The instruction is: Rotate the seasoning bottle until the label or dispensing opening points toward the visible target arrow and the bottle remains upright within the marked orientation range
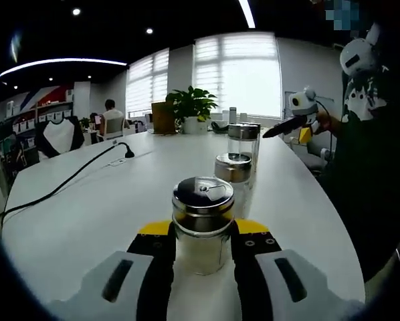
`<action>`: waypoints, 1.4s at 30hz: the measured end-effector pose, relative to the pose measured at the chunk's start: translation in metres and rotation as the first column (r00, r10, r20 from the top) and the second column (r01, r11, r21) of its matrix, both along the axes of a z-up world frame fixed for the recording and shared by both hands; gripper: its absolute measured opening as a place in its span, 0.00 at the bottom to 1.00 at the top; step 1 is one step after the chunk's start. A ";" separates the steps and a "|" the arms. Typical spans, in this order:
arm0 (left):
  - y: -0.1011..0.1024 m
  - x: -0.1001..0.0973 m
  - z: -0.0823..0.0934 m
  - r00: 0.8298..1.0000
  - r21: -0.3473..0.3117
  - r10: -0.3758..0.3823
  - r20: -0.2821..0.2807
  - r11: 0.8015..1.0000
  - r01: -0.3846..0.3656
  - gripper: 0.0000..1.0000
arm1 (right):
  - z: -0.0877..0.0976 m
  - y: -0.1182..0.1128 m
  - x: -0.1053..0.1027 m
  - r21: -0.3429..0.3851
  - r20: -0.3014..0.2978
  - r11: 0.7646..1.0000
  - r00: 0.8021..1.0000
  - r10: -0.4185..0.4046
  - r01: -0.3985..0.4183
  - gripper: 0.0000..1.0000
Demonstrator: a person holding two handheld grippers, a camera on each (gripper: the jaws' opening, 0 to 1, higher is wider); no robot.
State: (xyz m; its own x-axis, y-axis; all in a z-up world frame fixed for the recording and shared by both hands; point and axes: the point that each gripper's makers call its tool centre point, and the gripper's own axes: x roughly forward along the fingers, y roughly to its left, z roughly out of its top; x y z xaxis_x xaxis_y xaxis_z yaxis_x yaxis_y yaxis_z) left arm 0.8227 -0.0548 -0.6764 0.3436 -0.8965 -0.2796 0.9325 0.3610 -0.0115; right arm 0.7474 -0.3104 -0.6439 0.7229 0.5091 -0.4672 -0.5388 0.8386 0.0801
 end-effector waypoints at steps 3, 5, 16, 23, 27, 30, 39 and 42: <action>0.000 0.000 0.000 1.000 0.000 -0.001 -0.002 1.000 0.001 0.34 | 0.000 0.000 0.001 0.001 0.003 1.000 1.000 -0.001 0.001 0.99; 0.000 0.000 0.000 1.000 0.000 0.001 -0.008 1.000 -0.001 0.34 | 0.001 0.001 0.002 0.009 0.002 1.000 1.000 -0.002 0.002 0.99; 0.016 0.001 0.017 0.990 0.002 0.142 0.016 0.990 -0.142 0.63 | 0.004 0.002 0.004 0.006 0.009 1.000 1.000 0.004 -0.004 0.99; 0.016 -0.012 0.030 0.969 -0.037 0.247 0.013 0.969 -0.246 0.75 | 0.003 0.006 0.003 -0.002 0.007 1.000 1.000 0.018 -0.018 0.99; 0.023 -0.014 0.024 0.930 0.001 0.366 -0.040 0.931 -0.366 0.79 | 0.004 0.006 0.004 -0.004 0.009 1.000 1.000 0.019 -0.019 0.99; 0.020 -0.017 0.033 0.922 -0.037 0.387 -0.028 0.921 -0.388 0.81 | 0.004 0.006 0.004 -0.005 0.009 1.000 1.000 0.018 -0.018 0.99; 0.014 -0.033 0.053 0.828 -0.078 0.556 -0.075 0.824 -0.561 0.95 | 0.005 0.002 0.003 0.000 0.014 1.000 1.000 0.000 0.000 0.98; 0.010 -0.042 0.056 0.812 -0.069 0.580 -0.067 0.809 -0.584 0.99 | 0.005 -0.002 0.002 0.001 0.015 1.000 1.000 -0.011 0.011 0.97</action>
State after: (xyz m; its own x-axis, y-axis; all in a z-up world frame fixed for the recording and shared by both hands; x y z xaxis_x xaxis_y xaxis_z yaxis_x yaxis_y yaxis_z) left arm 0.7808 -0.0451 -0.6203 0.7984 -0.5526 -0.2391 0.5461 0.8318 -0.0992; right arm 0.7491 -0.3125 -0.6390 0.7355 0.5010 -0.4561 -0.5303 0.8447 0.0728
